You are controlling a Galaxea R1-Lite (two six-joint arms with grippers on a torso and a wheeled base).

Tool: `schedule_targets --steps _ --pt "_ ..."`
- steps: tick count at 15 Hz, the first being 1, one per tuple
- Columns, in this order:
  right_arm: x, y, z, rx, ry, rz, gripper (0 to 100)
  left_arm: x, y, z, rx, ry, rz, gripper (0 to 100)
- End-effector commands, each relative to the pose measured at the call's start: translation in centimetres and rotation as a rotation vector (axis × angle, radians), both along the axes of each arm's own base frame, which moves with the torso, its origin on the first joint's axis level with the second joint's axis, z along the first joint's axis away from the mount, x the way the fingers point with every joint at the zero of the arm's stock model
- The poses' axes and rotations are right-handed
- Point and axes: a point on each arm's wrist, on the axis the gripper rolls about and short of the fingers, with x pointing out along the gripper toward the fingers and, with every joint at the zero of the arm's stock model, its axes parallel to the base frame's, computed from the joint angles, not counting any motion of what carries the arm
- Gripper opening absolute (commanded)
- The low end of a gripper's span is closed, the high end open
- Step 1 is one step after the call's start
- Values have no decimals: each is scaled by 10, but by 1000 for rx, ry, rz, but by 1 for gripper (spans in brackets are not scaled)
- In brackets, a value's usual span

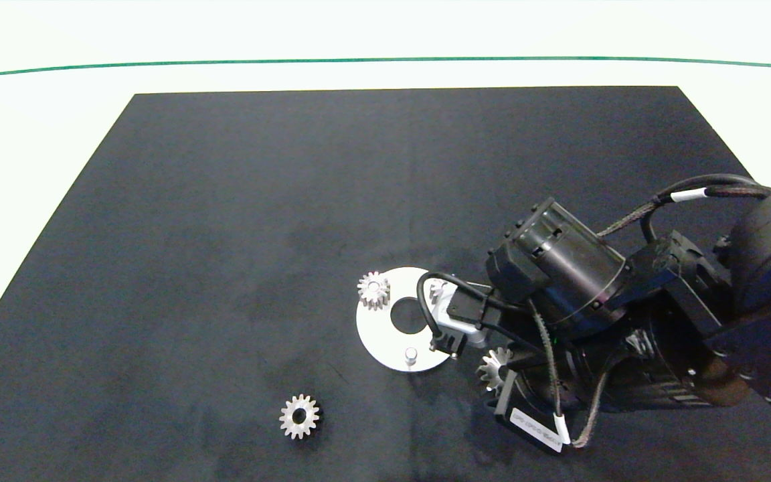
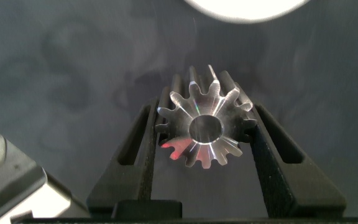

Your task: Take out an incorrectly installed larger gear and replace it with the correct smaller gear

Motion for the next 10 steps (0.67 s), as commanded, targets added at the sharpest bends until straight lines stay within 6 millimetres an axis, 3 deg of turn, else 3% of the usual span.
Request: schedule_targets --steps 1,5,10 --pt "-7 -29 -5 -4 11 -51 0 0 0 -1 0 8 4 100" --pt "-9 -47 -25 32 41 -72 0 0 0 -1 1 8 3 100" --pt "-8 -53 -47 58 29 -82 0 0 0 -1 5 7 0 100"
